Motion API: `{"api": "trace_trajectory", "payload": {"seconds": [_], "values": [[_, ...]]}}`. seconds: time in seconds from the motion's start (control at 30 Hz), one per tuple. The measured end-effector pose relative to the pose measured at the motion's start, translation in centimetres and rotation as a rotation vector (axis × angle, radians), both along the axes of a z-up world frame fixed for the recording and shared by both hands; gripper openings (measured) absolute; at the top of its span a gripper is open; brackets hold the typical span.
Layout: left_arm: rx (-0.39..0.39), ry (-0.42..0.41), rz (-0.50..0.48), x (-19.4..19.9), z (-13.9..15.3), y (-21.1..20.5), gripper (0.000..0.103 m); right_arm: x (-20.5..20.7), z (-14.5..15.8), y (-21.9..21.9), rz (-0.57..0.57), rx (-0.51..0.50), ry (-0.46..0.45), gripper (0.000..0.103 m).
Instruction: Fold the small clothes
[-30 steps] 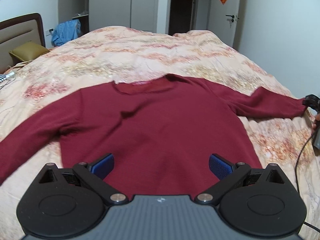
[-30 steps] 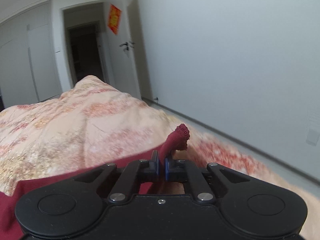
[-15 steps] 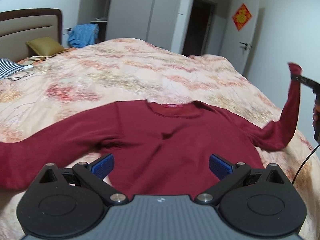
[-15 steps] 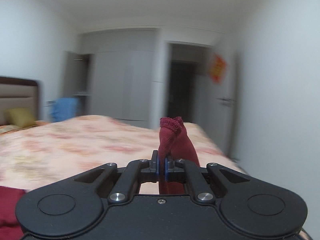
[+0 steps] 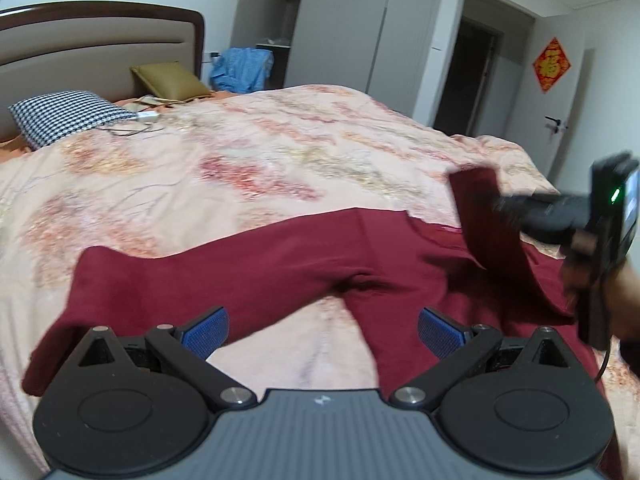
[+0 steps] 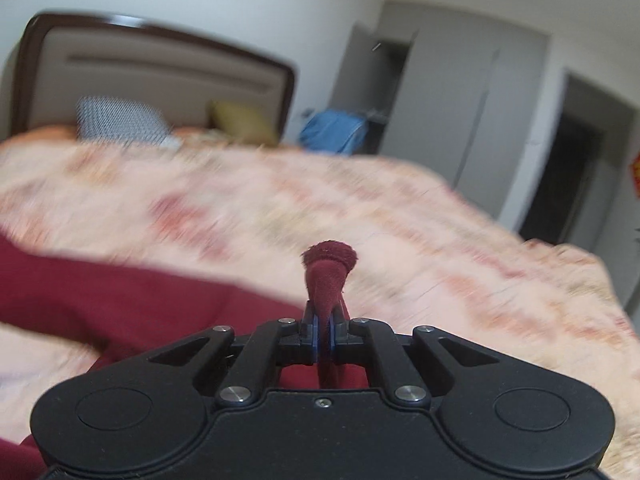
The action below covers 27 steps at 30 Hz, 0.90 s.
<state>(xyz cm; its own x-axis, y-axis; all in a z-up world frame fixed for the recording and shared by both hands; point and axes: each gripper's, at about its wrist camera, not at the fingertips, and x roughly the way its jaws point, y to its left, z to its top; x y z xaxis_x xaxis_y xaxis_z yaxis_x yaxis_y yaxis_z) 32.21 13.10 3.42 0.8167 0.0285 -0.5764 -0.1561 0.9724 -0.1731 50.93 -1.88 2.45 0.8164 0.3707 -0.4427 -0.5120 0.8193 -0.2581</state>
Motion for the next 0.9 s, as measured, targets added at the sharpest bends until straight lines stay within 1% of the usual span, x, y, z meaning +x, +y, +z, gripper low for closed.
{"api": "trace_trajectory", "payload": {"seconds": [0.1, 0.17, 0.2, 0.23, 0.27, 0.33, 0.47, 0.5, 0.53, 0.63, 0.67, 0.8, 0.9], "values": [[0.006, 0.003, 0.013, -0.1, -0.2, 0.8, 0.103, -0.8, -2.7, 2.2, 0.034, -0.041, 0.040, 0.006], [0.008, 0.003, 0.018, 0.0, -0.2, 1.0, 0.103, -0.8, -3.9, 3.0, 0.051, -0.051, 0.085, 0.013], [0.007, 0.002, 0.019, 0.1, -0.2, 1.0, 0.103, -1.1, -4.2, 2.7, 0.062, -0.045, 0.105, 0.018], [0.006, 0.000, 0.019, 0.2, -0.2, 1.0, 0.103, -1.0, -4.5, 2.6, 0.067, -0.041, 0.116, 0.028], [0.003, -0.004, 0.018, 0.4, -0.2, 0.9, 0.103, -1.2, -4.5, 2.4, 0.074, -0.037, 0.125, 0.035], [0.002, -0.012, 0.018, 0.5, -0.3, 0.6, 0.103, -1.5, -4.5, 1.4, 0.090, -0.013, 0.143, 0.064], [-0.001, -0.038, 0.013, 1.8, -0.6, -0.3, 0.103, -2.5, -4.0, -1.9, 0.105, 0.032, 0.157, 0.084], [0.001, -0.045, 0.011, 2.3, -0.7, -0.7, 0.103, -2.7, -3.9, -3.0, 0.096, 0.042, 0.155, 0.091], [0.004, -0.054, 0.009, 3.0, -0.9, -1.3, 0.103, -2.8, -3.8, -4.3, 0.081, 0.054, 0.151, 0.095], [0.012, -0.068, -0.003, 5.7, -1.8, -3.2, 0.103, -2.9, -3.8, -8.8, 0.007, 0.097, 0.133, 0.102], [0.016, -0.068, -0.014, 6.8, -2.2, -4.0, 0.103, -2.8, -3.8, -10.4, -0.037, 0.107, 0.123, 0.102], [0.020, -0.065, -0.064, 11.5, -3.5, -7.2, 0.103, -1.7, -4.0, -16.9, -0.253, 0.162, 0.100, 0.102], [0.021, -0.080, -0.067, 14.1, -4.8, -9.0, 0.103, -0.6, -5.0, -21.3, -0.412, 0.212, 0.101, 0.102]]}}
